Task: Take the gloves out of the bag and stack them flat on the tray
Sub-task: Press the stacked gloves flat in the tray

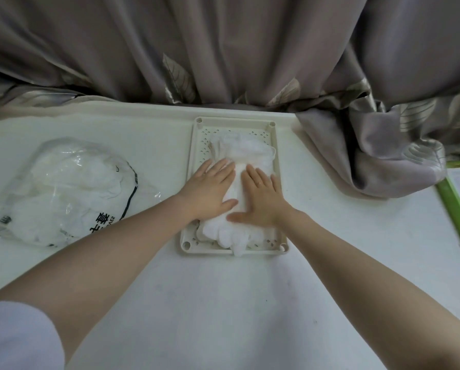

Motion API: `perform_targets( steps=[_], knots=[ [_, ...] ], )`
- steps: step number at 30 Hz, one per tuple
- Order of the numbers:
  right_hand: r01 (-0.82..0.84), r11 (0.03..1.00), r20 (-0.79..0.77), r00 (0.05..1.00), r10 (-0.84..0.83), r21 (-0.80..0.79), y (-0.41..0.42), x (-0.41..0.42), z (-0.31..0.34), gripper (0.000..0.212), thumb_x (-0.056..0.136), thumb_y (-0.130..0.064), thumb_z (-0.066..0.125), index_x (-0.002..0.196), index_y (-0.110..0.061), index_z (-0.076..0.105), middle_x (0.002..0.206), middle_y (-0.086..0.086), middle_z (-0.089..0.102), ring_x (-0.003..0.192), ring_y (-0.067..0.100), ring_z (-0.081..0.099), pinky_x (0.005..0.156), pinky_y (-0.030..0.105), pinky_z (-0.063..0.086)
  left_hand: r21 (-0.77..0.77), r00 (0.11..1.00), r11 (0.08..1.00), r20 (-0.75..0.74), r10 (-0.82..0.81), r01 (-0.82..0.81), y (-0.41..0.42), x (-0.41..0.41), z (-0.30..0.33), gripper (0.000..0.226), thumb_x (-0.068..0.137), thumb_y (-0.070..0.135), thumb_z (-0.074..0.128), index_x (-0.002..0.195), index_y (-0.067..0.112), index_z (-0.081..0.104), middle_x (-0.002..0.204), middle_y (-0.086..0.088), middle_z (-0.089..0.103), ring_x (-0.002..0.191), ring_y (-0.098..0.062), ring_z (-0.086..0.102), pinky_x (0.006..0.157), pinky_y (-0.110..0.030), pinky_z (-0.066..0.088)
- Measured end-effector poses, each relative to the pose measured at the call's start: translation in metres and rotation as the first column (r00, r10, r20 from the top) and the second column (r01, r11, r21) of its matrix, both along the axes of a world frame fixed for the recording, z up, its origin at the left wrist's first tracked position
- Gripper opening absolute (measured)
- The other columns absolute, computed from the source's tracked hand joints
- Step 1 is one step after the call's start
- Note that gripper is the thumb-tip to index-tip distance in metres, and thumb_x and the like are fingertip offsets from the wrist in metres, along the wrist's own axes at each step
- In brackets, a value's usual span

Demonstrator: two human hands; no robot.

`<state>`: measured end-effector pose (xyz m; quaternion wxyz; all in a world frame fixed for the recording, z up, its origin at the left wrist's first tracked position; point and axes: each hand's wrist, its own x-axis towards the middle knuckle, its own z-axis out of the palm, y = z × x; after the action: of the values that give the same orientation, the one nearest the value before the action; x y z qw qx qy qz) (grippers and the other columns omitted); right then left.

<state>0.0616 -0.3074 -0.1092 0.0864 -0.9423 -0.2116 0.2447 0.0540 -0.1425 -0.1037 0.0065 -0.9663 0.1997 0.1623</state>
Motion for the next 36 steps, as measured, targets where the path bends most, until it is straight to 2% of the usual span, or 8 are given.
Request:
perform_targets(
  steps=[4,8,11,15,20,22,28,36],
  knots=[
    [0.010,0.979,-0.081,0.996,-0.027,-0.202,-0.011,-0.006,0.007,0.138,0.061,-0.079,0.063,0.149,-0.010,-0.019,0.157,0.006,-0.024,0.143,0.022,-0.027,0.114,0.047,-0.019,0.092,0.990,0.993,-0.113,0.085,-0.075,0.015,-0.011,-0.003,0.106,0.079,0.078,0.035,0.150,0.012,-0.008,0.159,-0.003,-0.013,0.145,-0.017,-0.017,0.116,-0.038,-0.014],
    [0.058,0.974,-0.076,0.994,-0.076,-0.217,-0.009,-0.013,0.025,0.140,0.056,-0.083,0.062,0.150,-0.013,-0.015,0.158,0.005,-0.021,0.143,0.022,-0.026,0.115,0.048,-0.017,0.101,0.993,0.992,-0.083,0.082,-0.074,0.026,-0.023,0.014,0.112,0.074,0.082,0.038,0.151,0.014,-0.006,0.158,-0.002,-0.014,0.144,-0.017,-0.020,0.116,-0.039,-0.015],
    [0.158,0.981,0.097,0.984,-0.148,-0.110,0.008,-0.019,0.045,0.112,0.072,-0.077,0.054,0.151,-0.011,0.011,0.158,0.009,0.011,0.146,0.028,0.008,0.117,0.045,0.007,0.042,0.996,0.997,-0.040,0.074,-0.072,0.044,-0.032,0.024,0.104,0.079,0.076,0.040,0.151,0.017,-0.005,0.159,0.000,-0.012,0.144,-0.017,-0.018,0.117,-0.037,-0.013],
    [0.263,0.965,0.241,0.935,-0.259,0.018,0.040,-0.020,0.061,0.046,0.093,-0.041,0.051,0.126,-0.009,0.047,0.122,0.010,0.053,0.110,0.028,0.053,0.087,0.037,0.044,-0.016,0.992,0.994,0.056,0.113,-0.113,0.078,-0.048,0.036,0.072,0.093,0.048,0.044,0.150,0.016,0.014,0.160,-0.004,0.000,0.146,-0.023,-0.010,0.117,-0.036,-0.008],
    [0.213,0.931,0.059,0.969,-0.240,0.296,0.103,-0.038,0.067,0.018,0.094,-0.014,0.045,0.085,-0.005,0.058,0.085,0.006,0.059,0.079,0.023,0.054,0.065,0.028,0.041,-0.166,0.947,0.980,0.278,0.158,-0.114,0.139,-0.069,0.041,0.034,0.087,0.014,0.057,0.121,0.011,0.060,0.156,-0.012,0.019,0.145,-0.034,0.005,0.115,-0.041,-0.002],
    [0.129,0.928,0.047,0.987,-0.155,0.348,0.126,-0.047,0.067,0.021,0.094,-0.011,0.045,0.095,-0.002,0.064,0.095,0.008,0.064,0.089,0.024,0.057,0.075,0.031,0.045,-0.166,0.918,0.980,0.361,0.164,-0.110,0.160,-0.074,0.040,0.025,0.080,0.003,0.063,0.104,0.009,0.068,0.154,-0.017,0.023,0.143,-0.041,0.012,0.114,-0.048,0.001],
    [-0.003,0.924,0.049,0.999,-0.017,0.382,0.194,-0.061,0.050,0.029,0.096,-0.006,0.044,0.118,-0.006,0.062,0.123,0.012,0.060,0.113,0.025,0.055,0.091,0.023,0.036,-0.136,0.889,0.955,0.349,0.295,-0.263,0.210,-0.082,0.044,0.027,0.088,0.005,0.054,0.105,0.021,0.065,0.159,-0.007,-0.004,0.144,-0.033,-0.010,0.113,-0.043,-0.010],
    [-0.060,0.984,-0.064,0.995,0.071,0.169,0.249,-0.074,0.027,0.061,0.100,-0.013,0.040,0.152,-0.013,0.008,0.157,0.021,0.009,0.139,0.035,0.029,0.108,0.036,0.027,-0.193,0.957,0.945,0.073,0.282,-0.264,0.248,-0.078,0.036,0.059,0.088,0.023,0.058,0.143,0.022,0.036,0.159,0.002,0.003,0.145,-0.019,0.006,0.115,-0.036,0.012]
  ],
)
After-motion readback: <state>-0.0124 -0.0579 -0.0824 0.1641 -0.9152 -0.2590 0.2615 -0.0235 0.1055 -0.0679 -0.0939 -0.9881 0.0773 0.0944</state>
